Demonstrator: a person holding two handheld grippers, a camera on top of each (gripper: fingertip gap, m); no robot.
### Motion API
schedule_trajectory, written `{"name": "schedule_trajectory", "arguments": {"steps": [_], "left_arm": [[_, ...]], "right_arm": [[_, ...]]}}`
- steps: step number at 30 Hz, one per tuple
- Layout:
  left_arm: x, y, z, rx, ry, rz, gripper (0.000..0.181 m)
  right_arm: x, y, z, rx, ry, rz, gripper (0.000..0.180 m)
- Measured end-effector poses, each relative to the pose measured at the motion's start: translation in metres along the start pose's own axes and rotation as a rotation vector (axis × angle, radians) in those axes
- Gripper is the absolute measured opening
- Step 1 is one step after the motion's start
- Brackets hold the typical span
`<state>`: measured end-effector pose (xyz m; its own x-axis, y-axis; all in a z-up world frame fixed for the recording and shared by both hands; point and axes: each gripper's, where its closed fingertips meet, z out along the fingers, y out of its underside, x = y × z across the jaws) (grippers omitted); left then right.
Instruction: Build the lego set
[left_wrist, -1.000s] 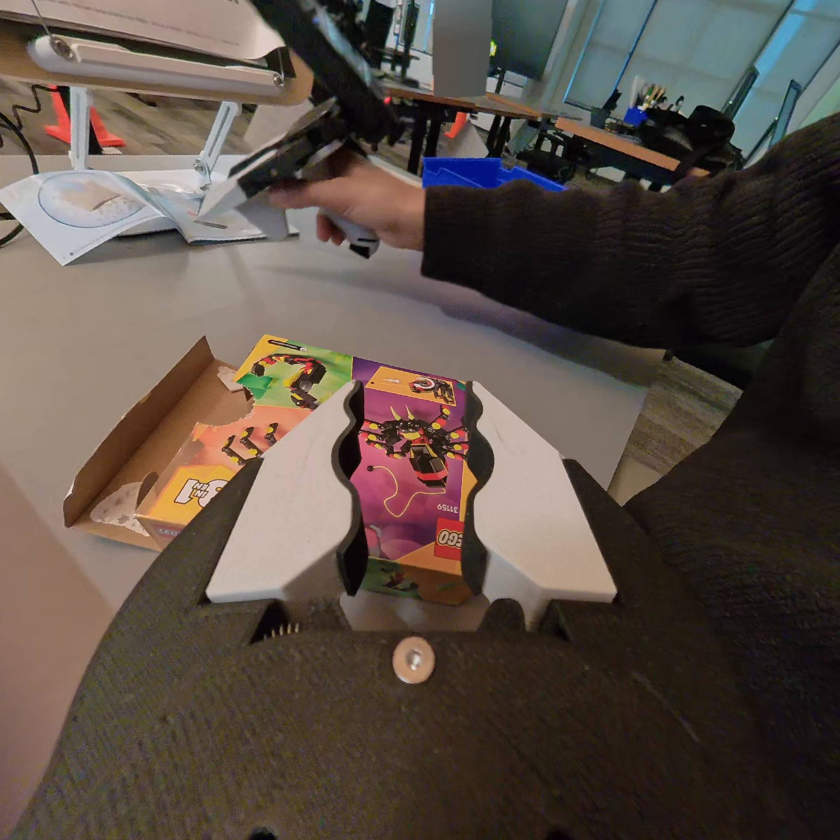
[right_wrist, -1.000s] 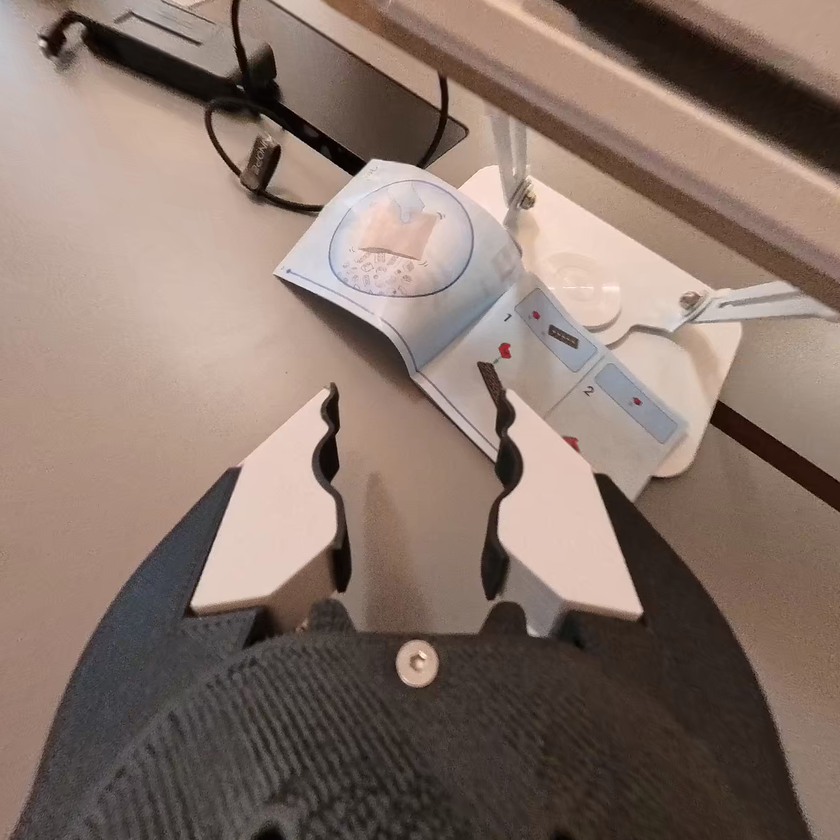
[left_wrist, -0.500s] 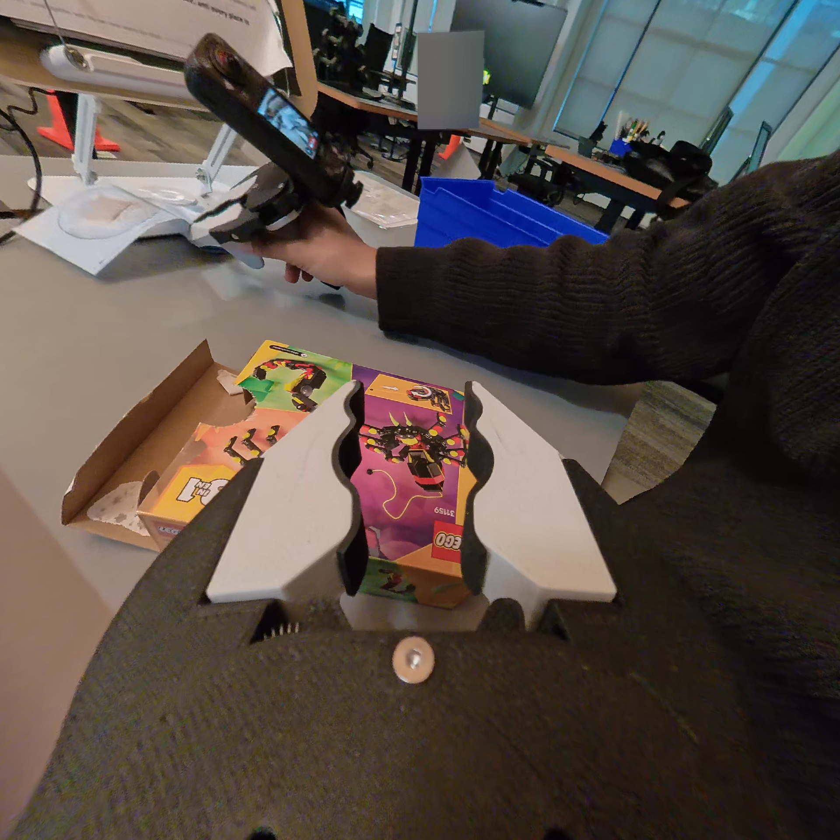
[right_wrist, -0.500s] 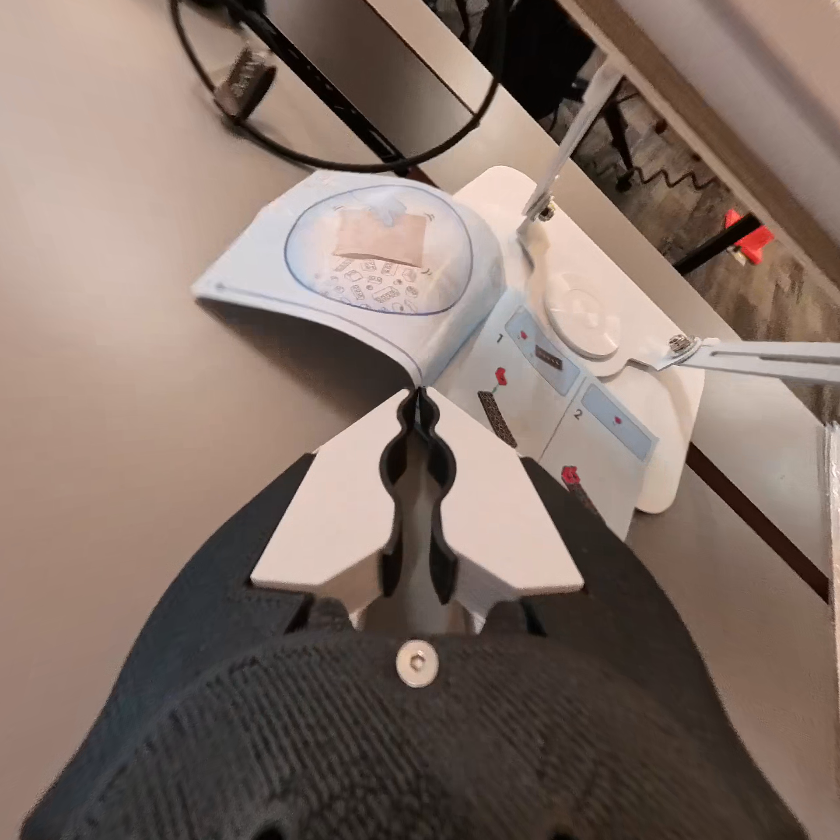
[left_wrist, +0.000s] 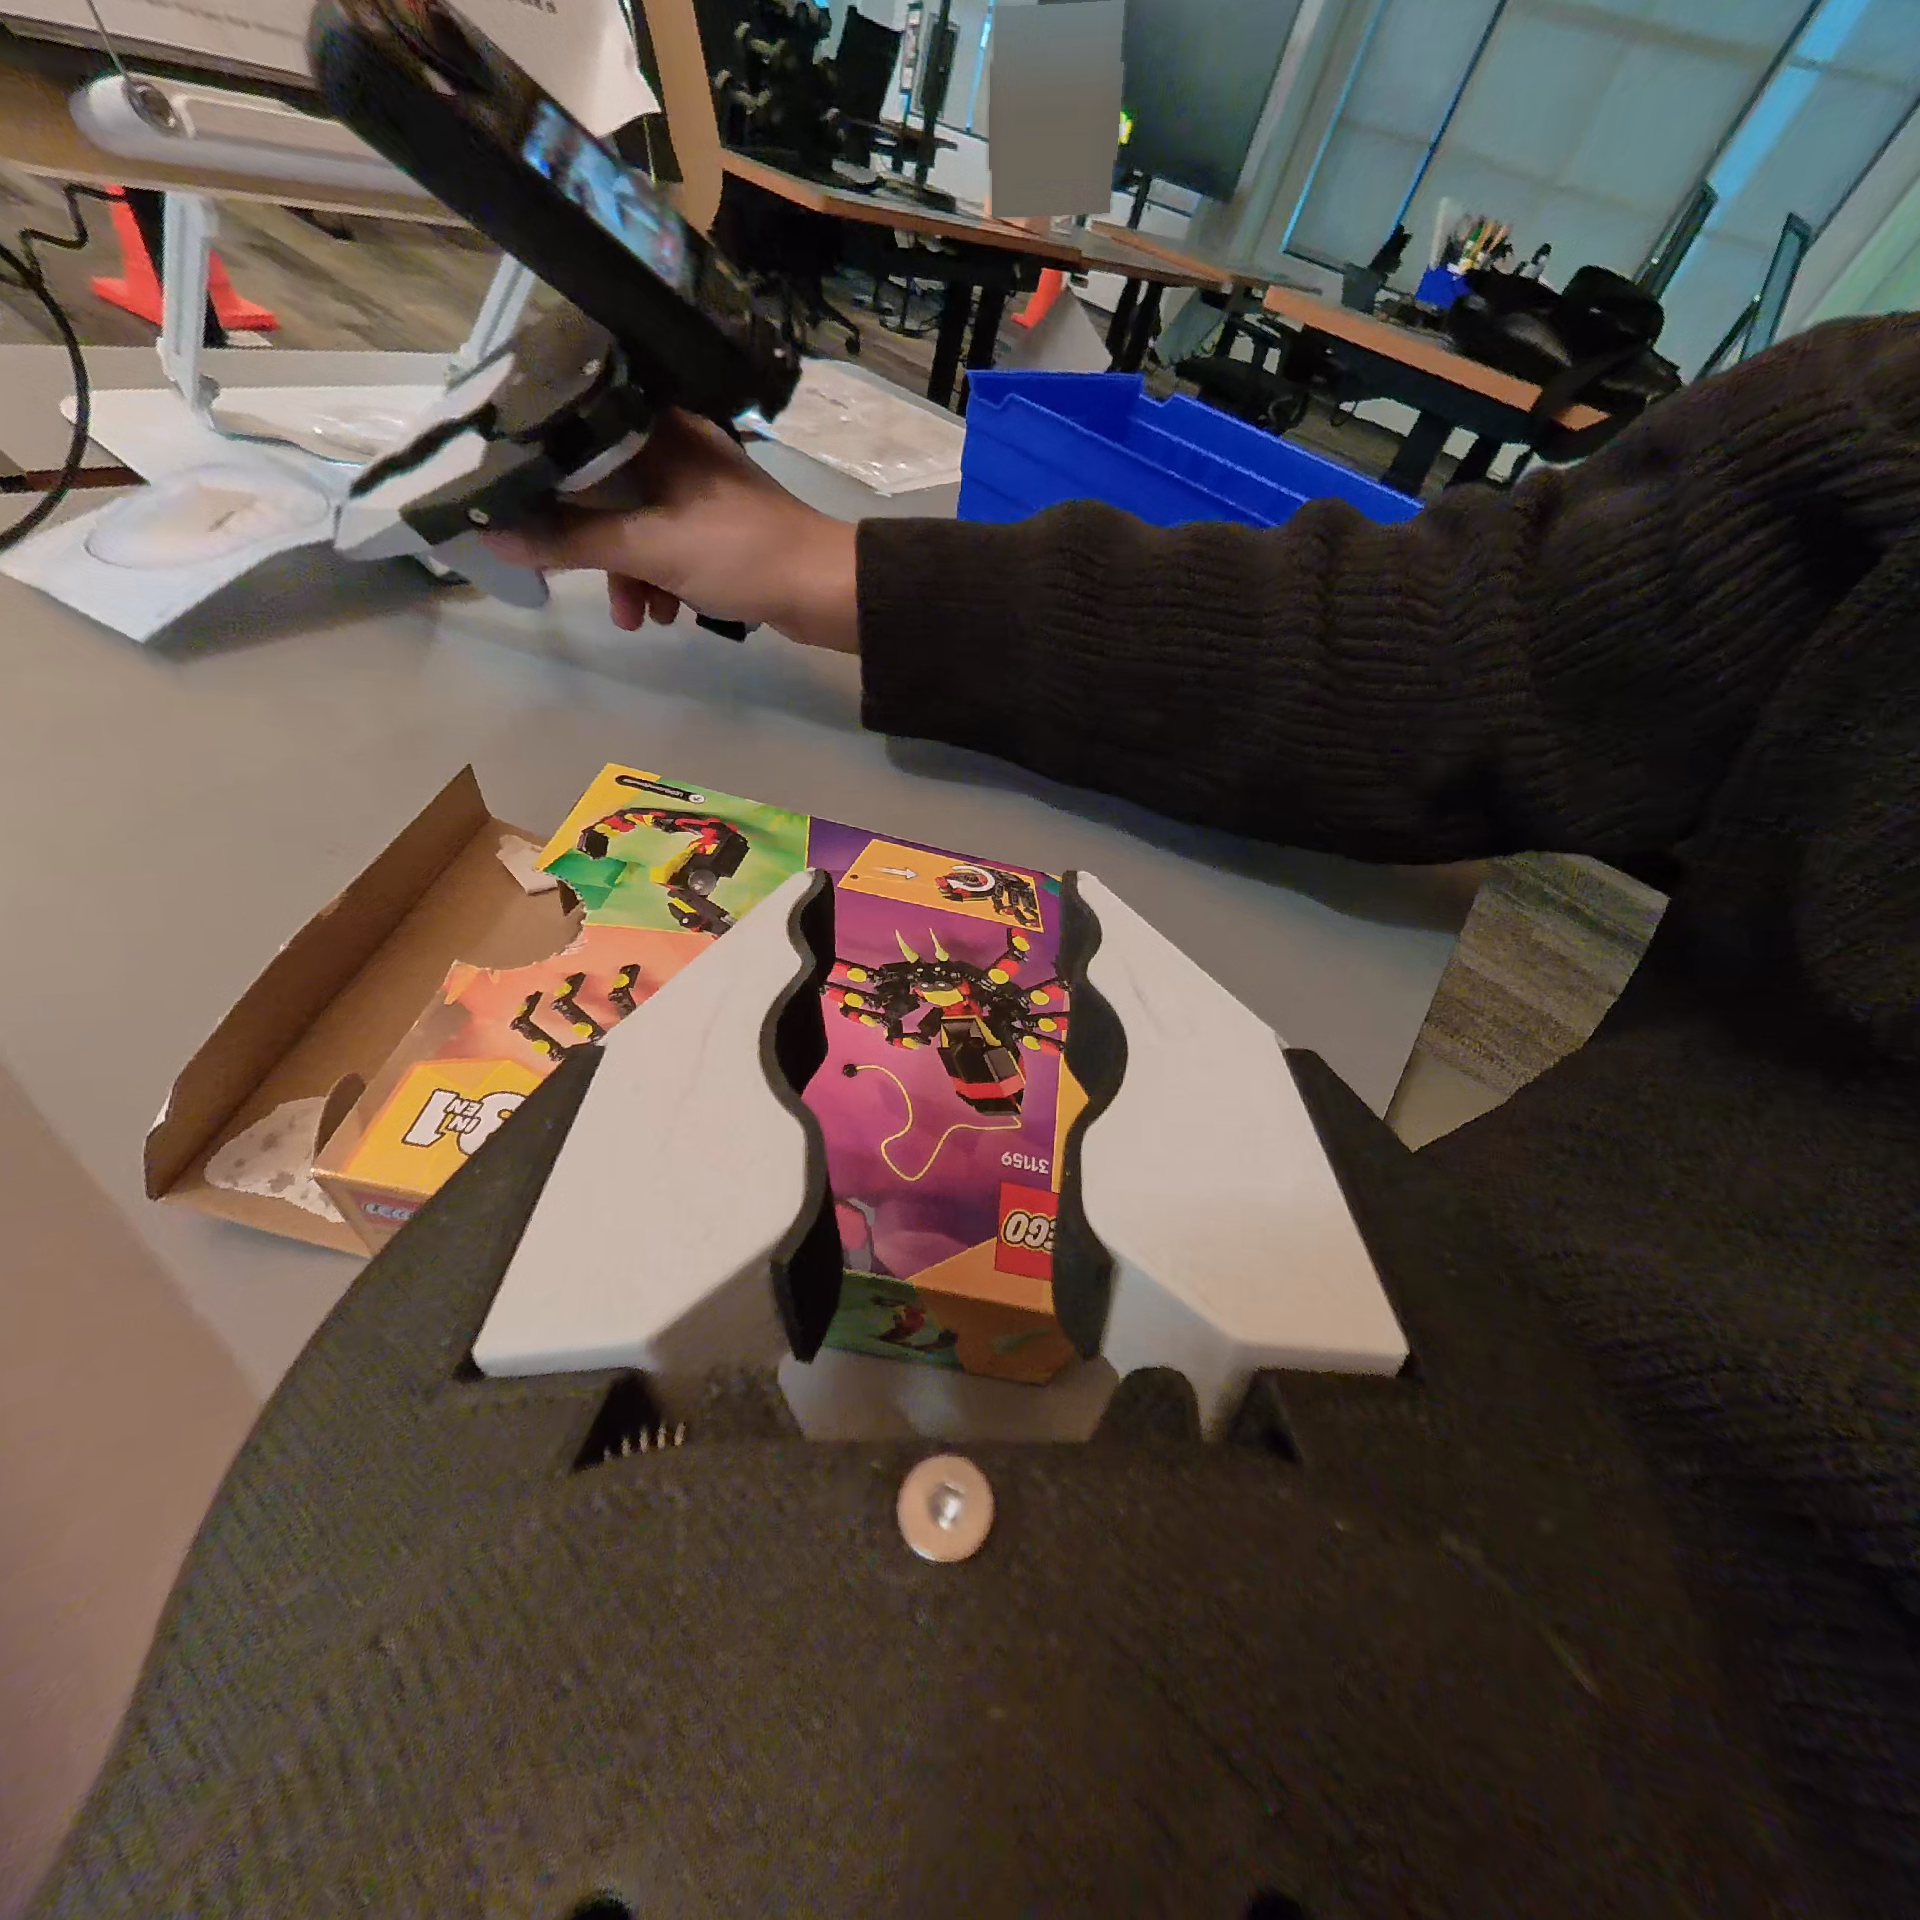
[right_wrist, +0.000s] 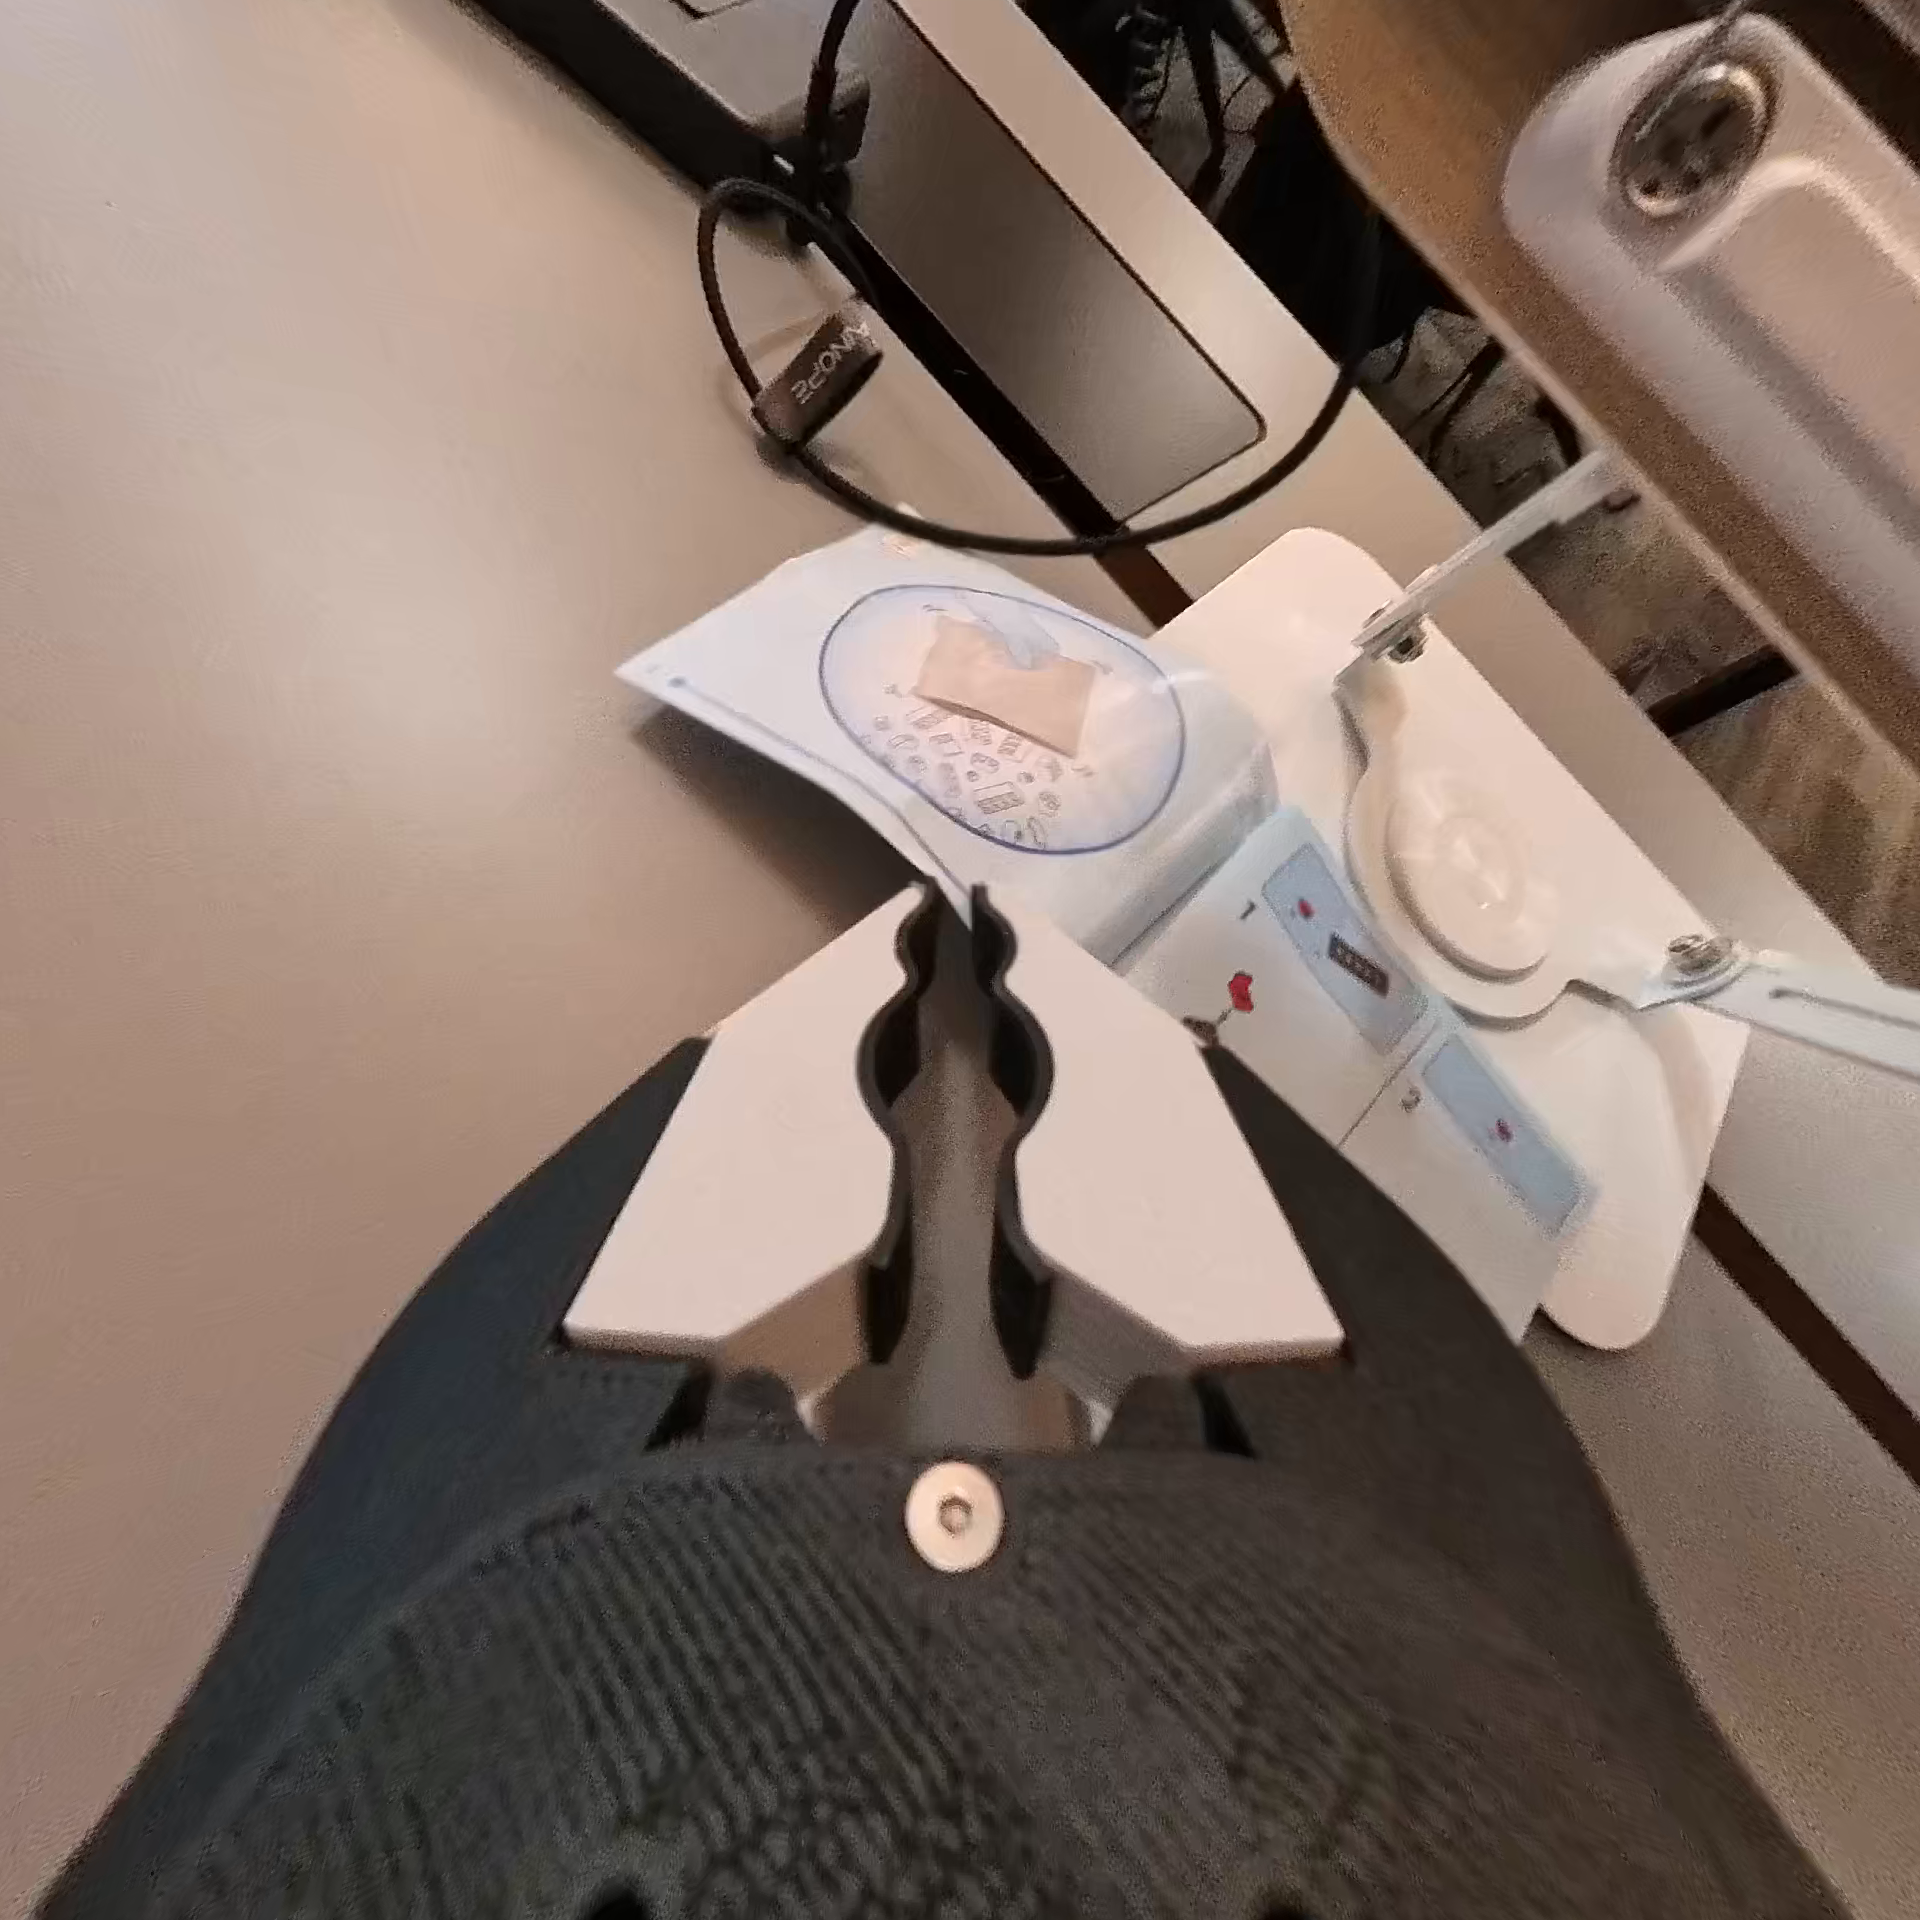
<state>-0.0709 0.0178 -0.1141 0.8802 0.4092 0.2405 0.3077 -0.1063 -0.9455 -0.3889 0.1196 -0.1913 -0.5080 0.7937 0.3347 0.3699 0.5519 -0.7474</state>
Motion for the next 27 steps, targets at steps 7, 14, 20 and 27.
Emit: {"name": "schedule_trajectory", "arguments": {"steps": [7, 14, 20, 27], "left_arm": [[-0.001, -0.001, -0.002, 0.005, -0.009, 0.003, 0.041], [0.001, -0.002, -0.001, 0.009, 0.003, -0.001, 0.041], [0.000, -0.001, 0.000, 0.004, -0.002, 0.003, 0.041], [0.000, 0.000, 0.000, -0.003, -0.003, 0.004, 0.041]], "right_arm": [[-0.007, 0.003, 0.003, -0.042, -0.044, -0.019, 0.010], [0.015, 0.013, -0.010, -0.020, -0.017, 0.058, 0.020], [0.023, 0.037, 0.000, -0.106, -0.065, 0.147, 0.042], [0.028, 0.045, 0.001, -0.092, -0.119, 0.355, 0.039]]}}
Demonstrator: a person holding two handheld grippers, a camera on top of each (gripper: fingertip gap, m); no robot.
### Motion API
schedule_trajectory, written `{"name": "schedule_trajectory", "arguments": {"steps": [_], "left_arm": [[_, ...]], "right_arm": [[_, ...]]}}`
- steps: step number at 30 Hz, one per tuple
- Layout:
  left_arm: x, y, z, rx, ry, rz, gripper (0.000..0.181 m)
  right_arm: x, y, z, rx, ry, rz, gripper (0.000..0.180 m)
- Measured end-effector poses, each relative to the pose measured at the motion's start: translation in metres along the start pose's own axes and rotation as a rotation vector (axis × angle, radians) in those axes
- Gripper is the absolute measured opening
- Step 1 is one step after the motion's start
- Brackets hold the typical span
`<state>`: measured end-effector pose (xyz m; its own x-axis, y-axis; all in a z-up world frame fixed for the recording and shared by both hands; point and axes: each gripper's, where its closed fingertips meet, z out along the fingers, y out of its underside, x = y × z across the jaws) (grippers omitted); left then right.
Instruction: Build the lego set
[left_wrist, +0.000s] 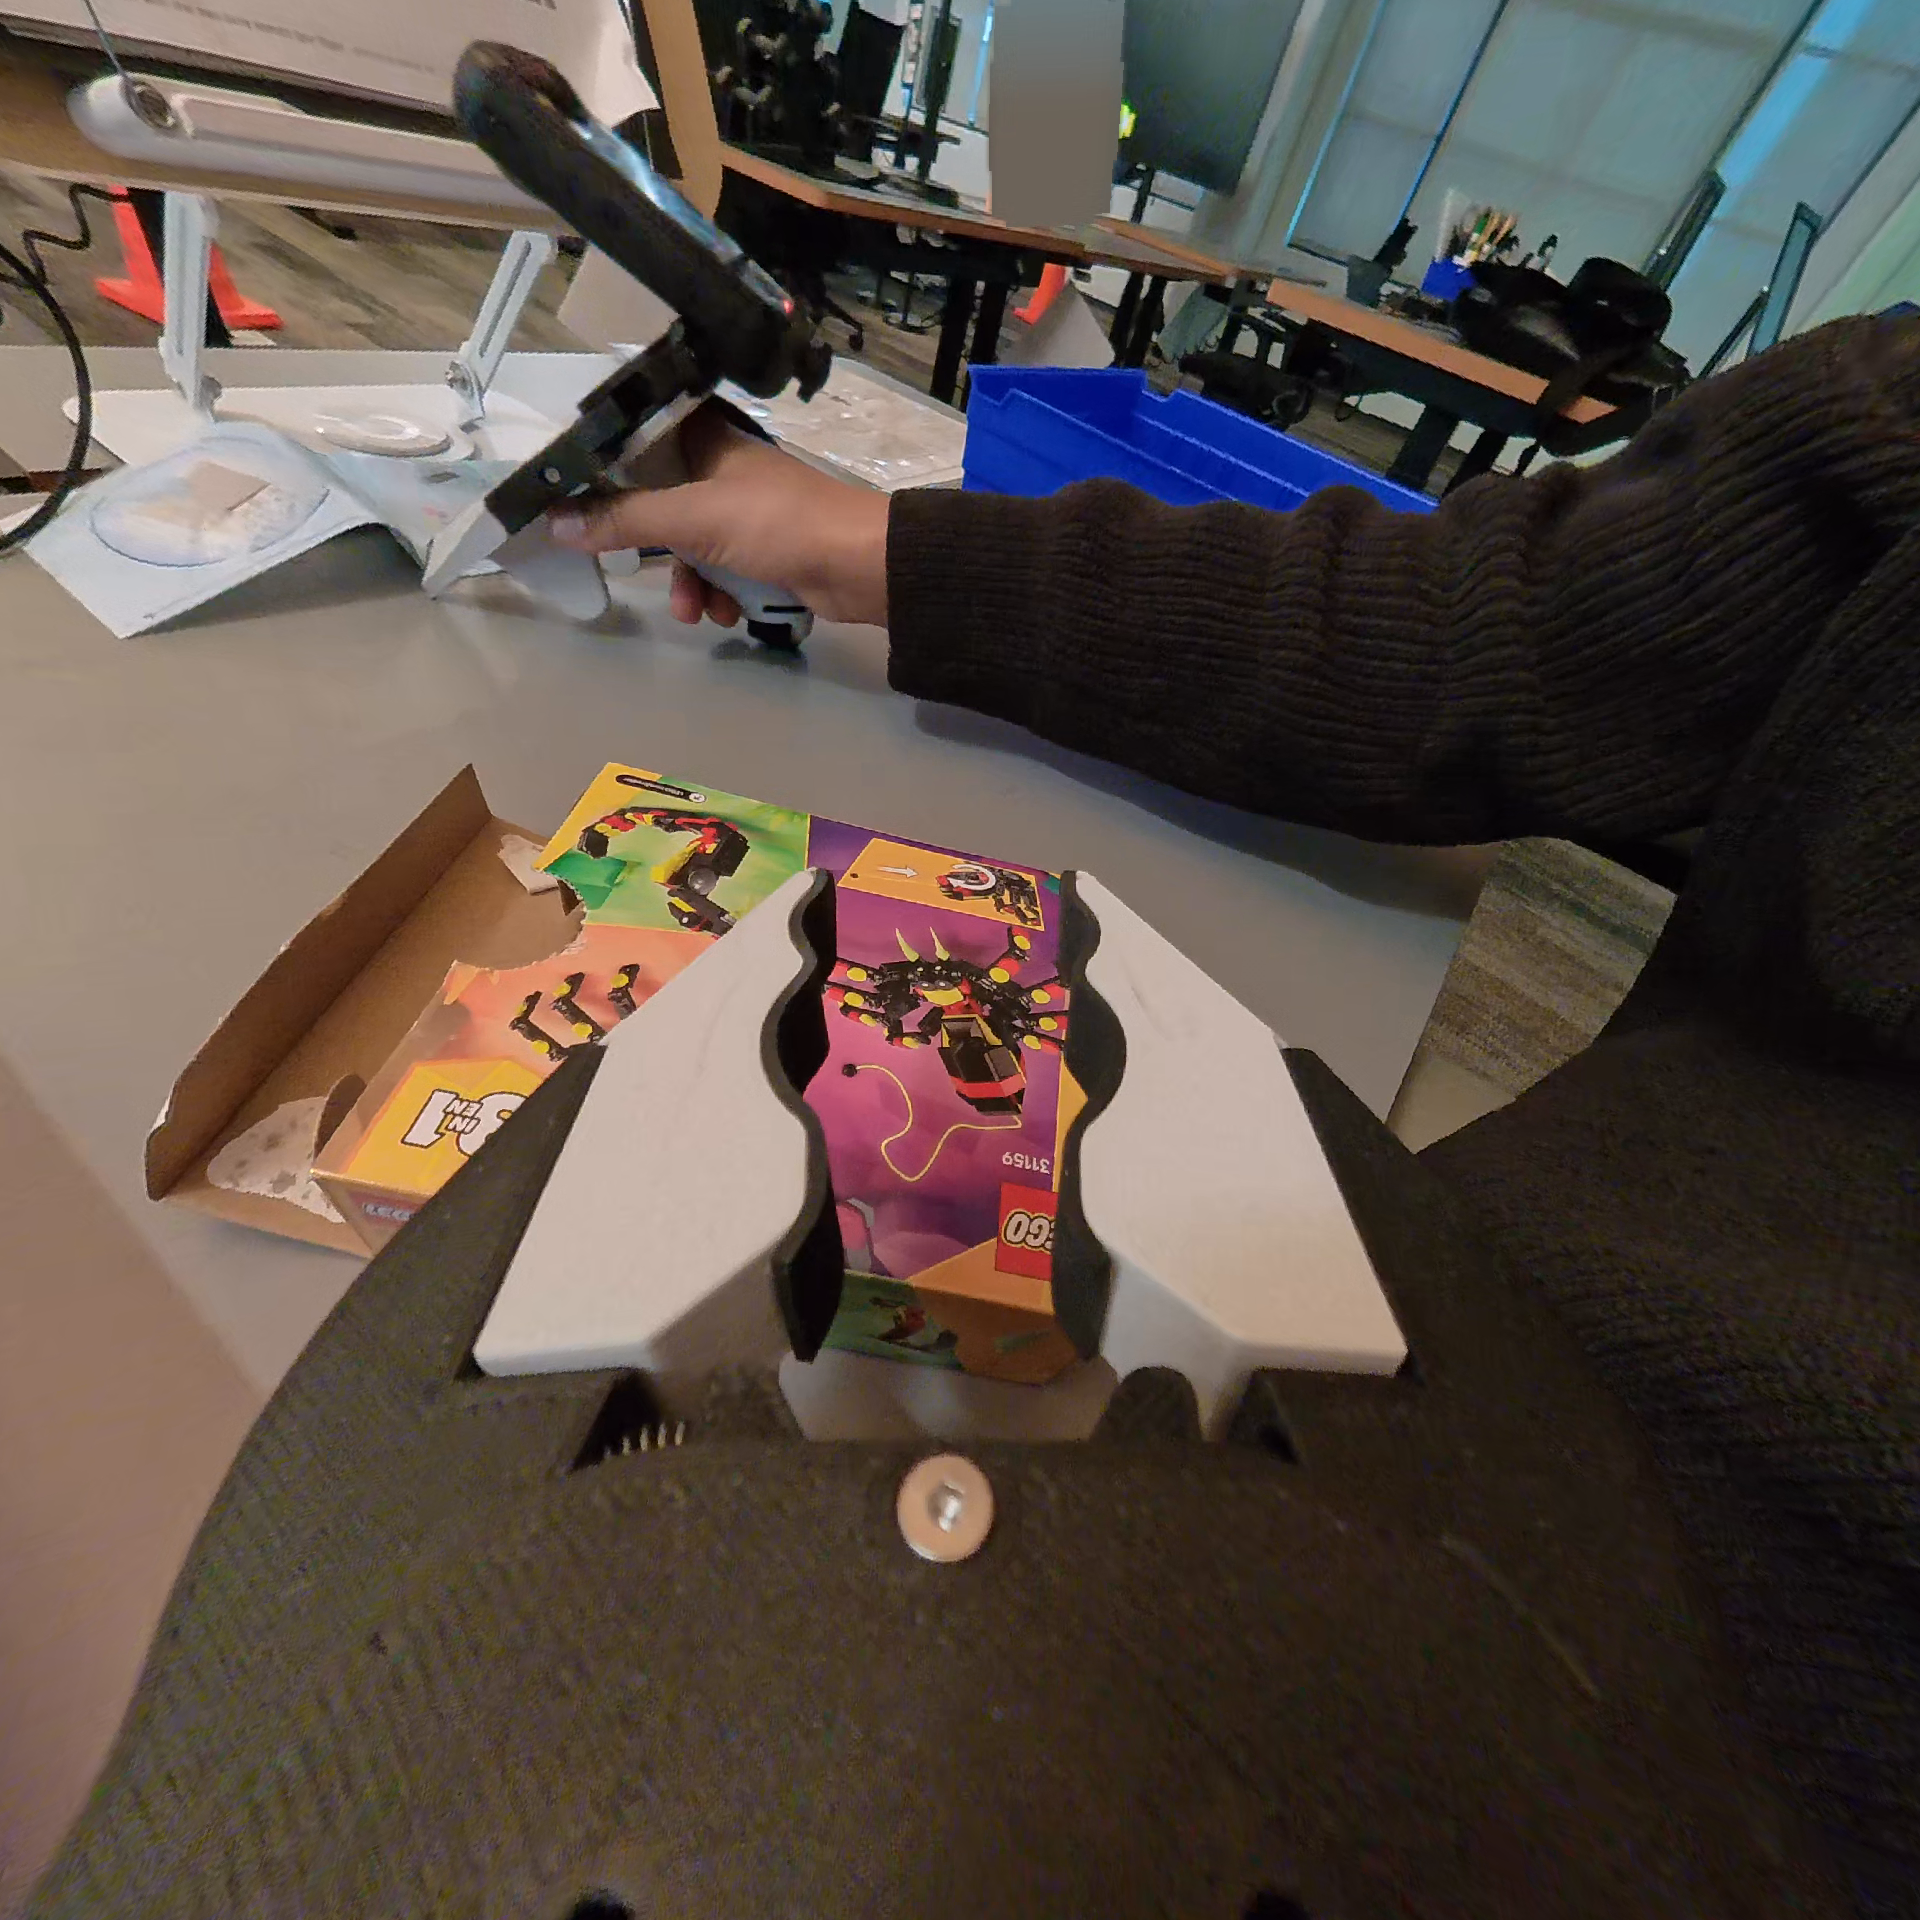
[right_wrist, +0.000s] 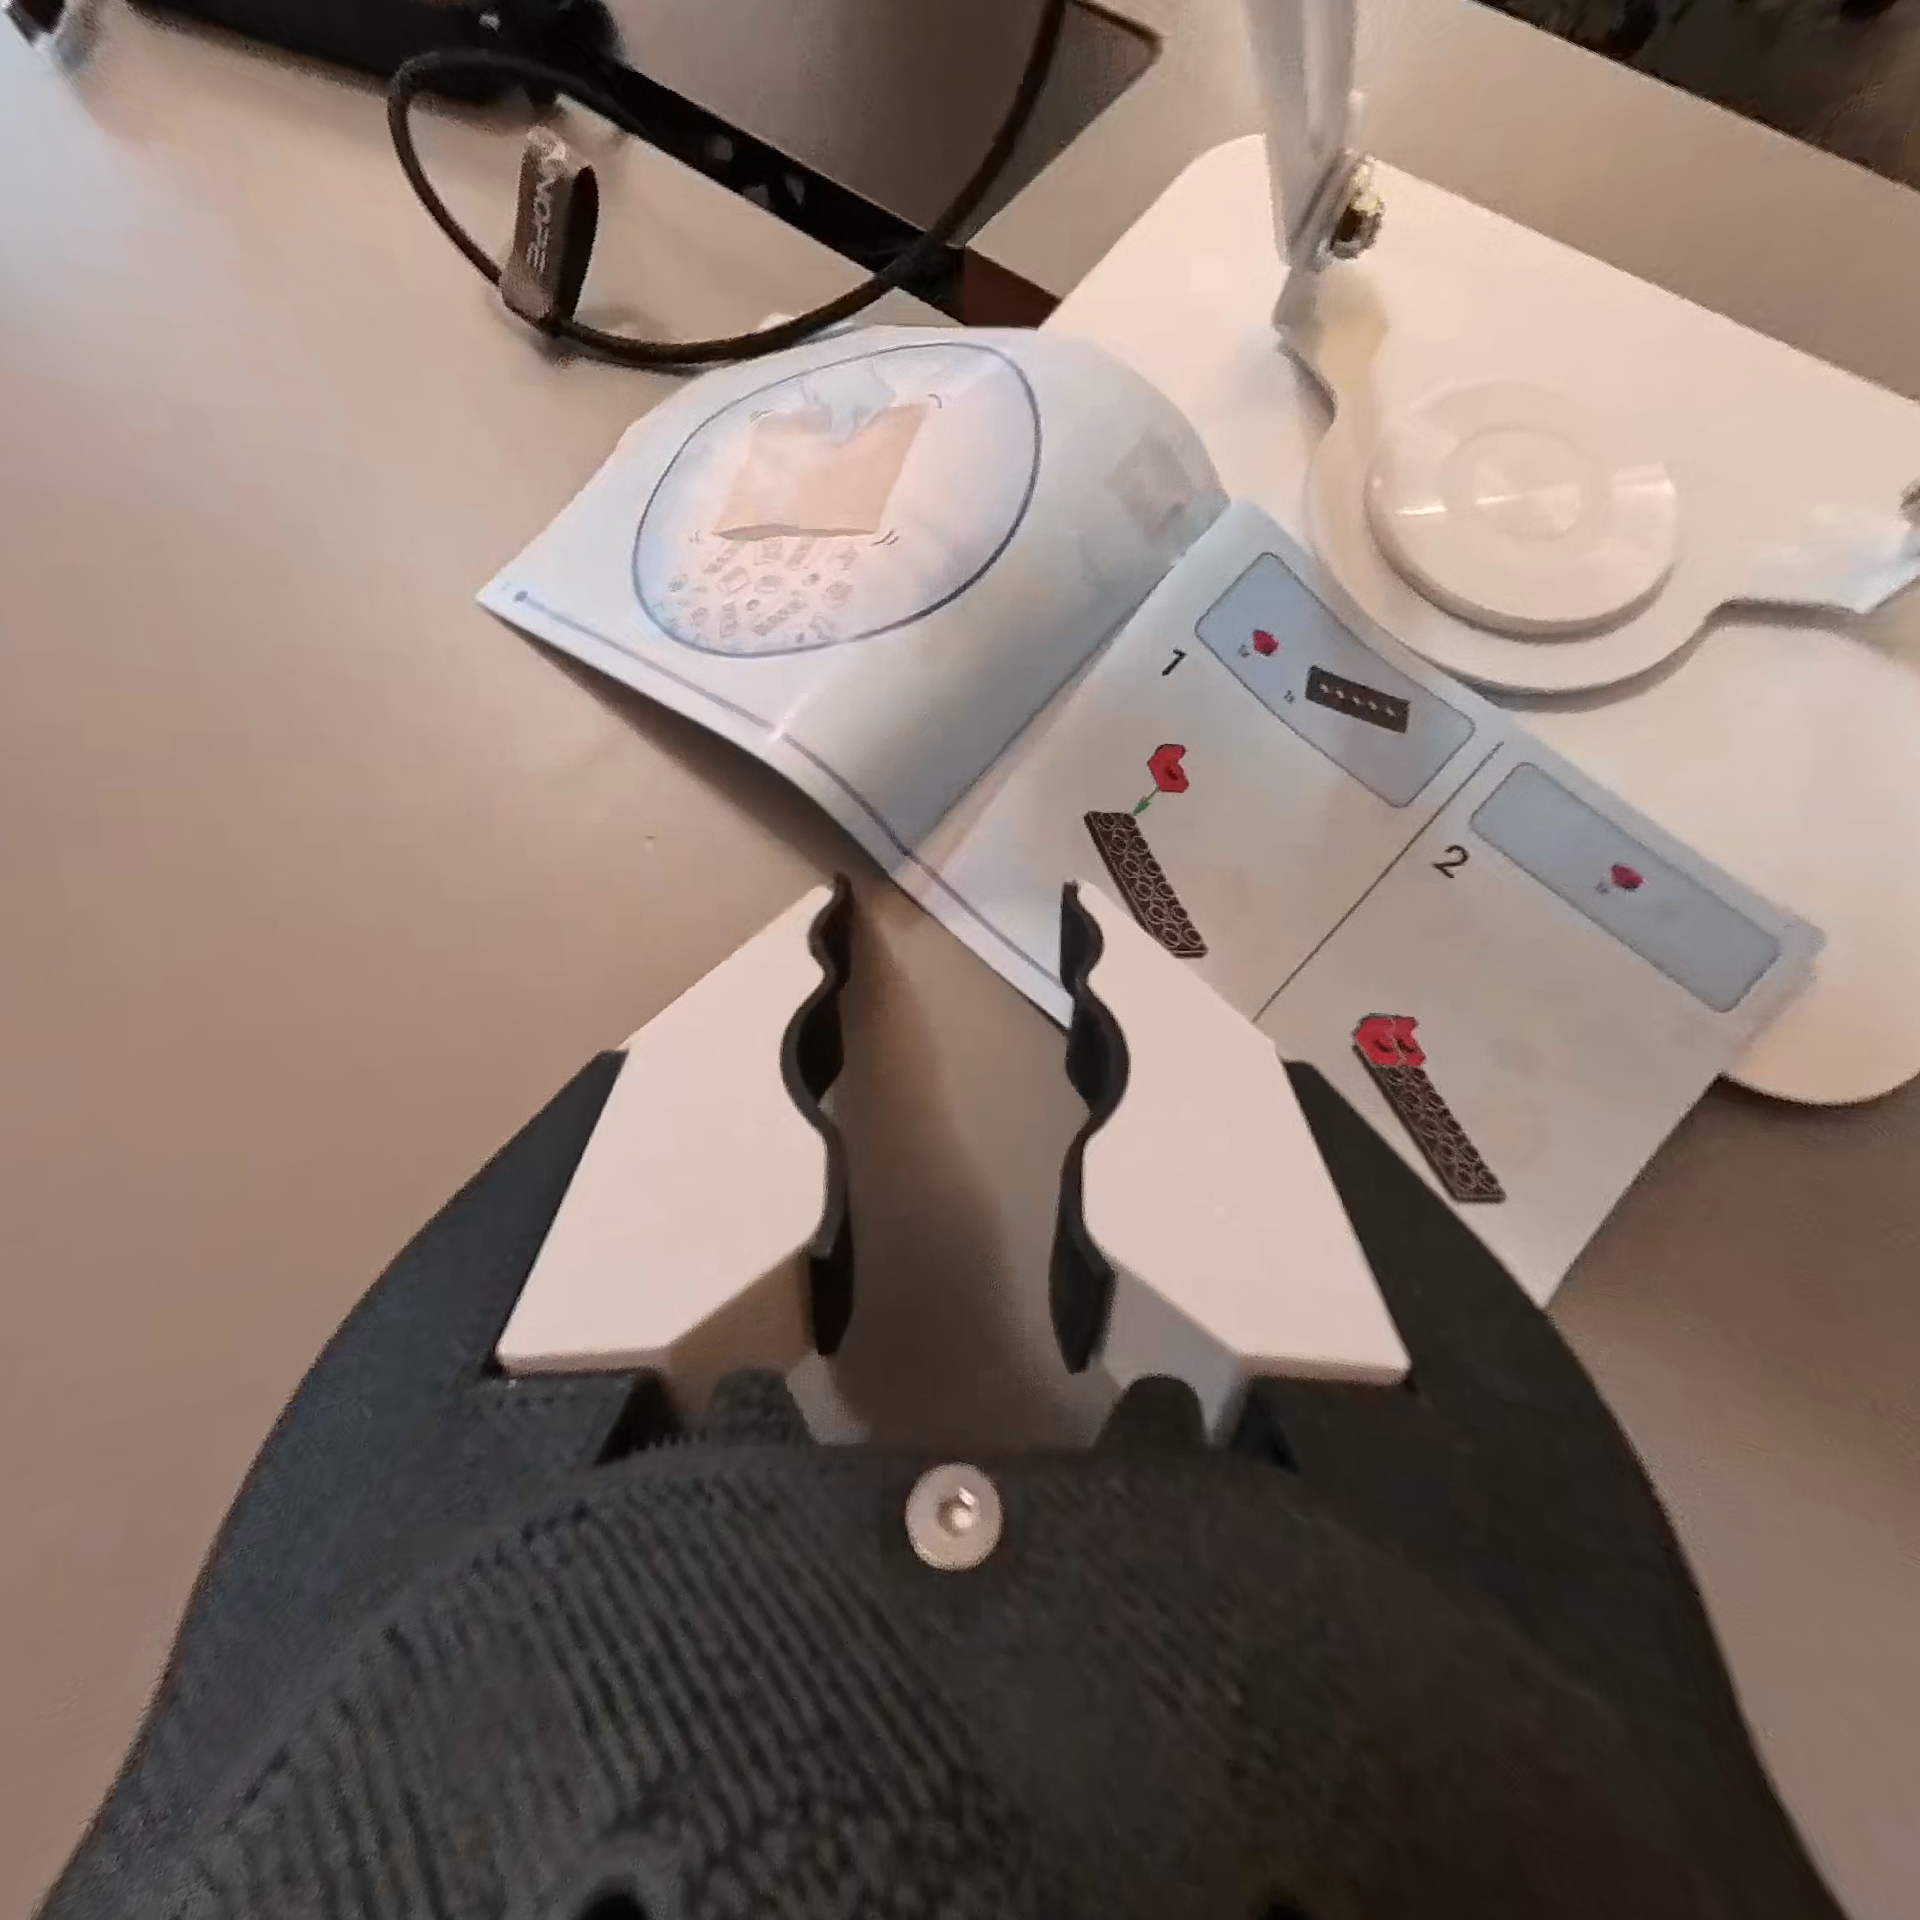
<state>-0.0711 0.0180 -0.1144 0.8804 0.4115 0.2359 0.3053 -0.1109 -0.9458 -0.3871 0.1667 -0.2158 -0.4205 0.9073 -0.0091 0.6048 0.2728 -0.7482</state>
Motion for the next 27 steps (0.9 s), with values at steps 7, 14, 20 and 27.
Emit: {"name": "schedule_trajectory", "arguments": {"steps": [7, 14, 20, 27], "left_arm": [[-0.001, -0.001, -0.001, 0.009, 0.002, -0.011, 0.041], [0.000, -0.002, -0.001, 0.009, 0.008, -0.011, 0.041], [-0.005, -0.005, -0.002, 0.027, -0.016, -0.030, 0.041], [-0.055, 0.005, -0.012, -0.004, -0.248, -0.142, 0.041]], "right_arm": [[0.008, 0.017, -0.019, -0.007, 0.038, 0.004, 0.031], [0.025, 0.034, -0.037, -0.050, 0.020, -0.010, 0.033], [-0.012, 0.012, -0.075, 0.077, -0.206, 0.136, 0.041], [-0.113, 0.039, -0.149, 0.157, -0.459, 0.128, 0.051]]}}
